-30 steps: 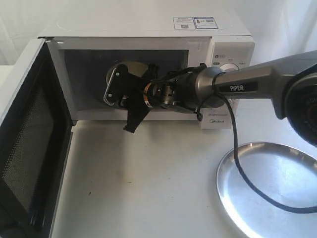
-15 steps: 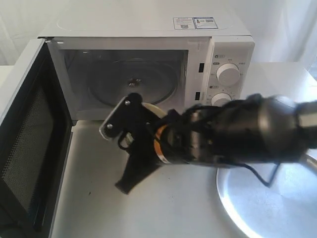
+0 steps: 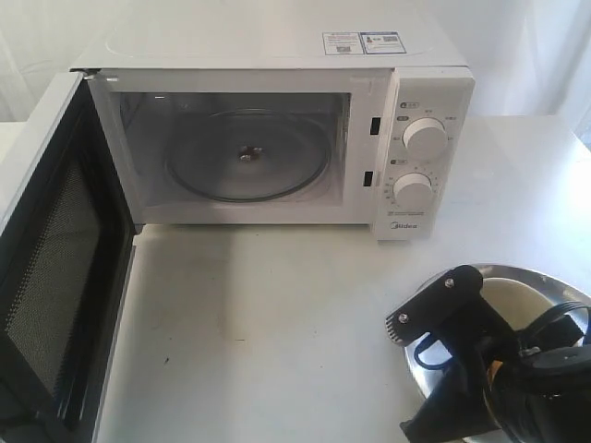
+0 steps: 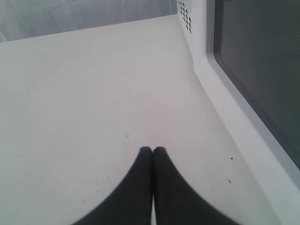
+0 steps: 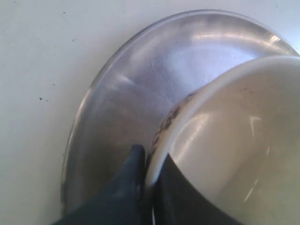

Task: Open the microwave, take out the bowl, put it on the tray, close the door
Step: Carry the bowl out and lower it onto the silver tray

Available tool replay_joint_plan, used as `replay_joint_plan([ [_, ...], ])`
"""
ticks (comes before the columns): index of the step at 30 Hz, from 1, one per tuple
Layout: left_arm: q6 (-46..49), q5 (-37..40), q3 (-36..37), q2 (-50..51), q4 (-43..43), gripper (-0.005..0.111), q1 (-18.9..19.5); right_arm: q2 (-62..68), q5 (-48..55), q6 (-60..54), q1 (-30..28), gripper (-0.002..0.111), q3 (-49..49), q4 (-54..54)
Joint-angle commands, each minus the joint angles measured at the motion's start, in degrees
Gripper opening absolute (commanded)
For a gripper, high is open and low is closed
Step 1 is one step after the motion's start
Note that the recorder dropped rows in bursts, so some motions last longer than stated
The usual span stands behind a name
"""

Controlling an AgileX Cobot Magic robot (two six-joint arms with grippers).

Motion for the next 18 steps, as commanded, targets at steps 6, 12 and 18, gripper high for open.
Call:
replay_joint_plan([
  [6, -0.37, -0.03, -0.06, -0.12, -0.21, 0.000, -0.05, -0.45, 3.41, 1.47, -0.07, 0.062, 0.23, -0.24],
  [12, -0.37, -0.03, -0.06, -0.12, -0.21, 0.000, -0.05, -5.50, -0.72, 16.18, 1.94, 0.019, 0.04, -16.64],
  [18, -0.37, -0.03, -0.06, -0.12, -0.21, 0.000, -0.05, -18.82, -19.27, 25.93, 5.05, 0.000, -3.41, -33.23],
])
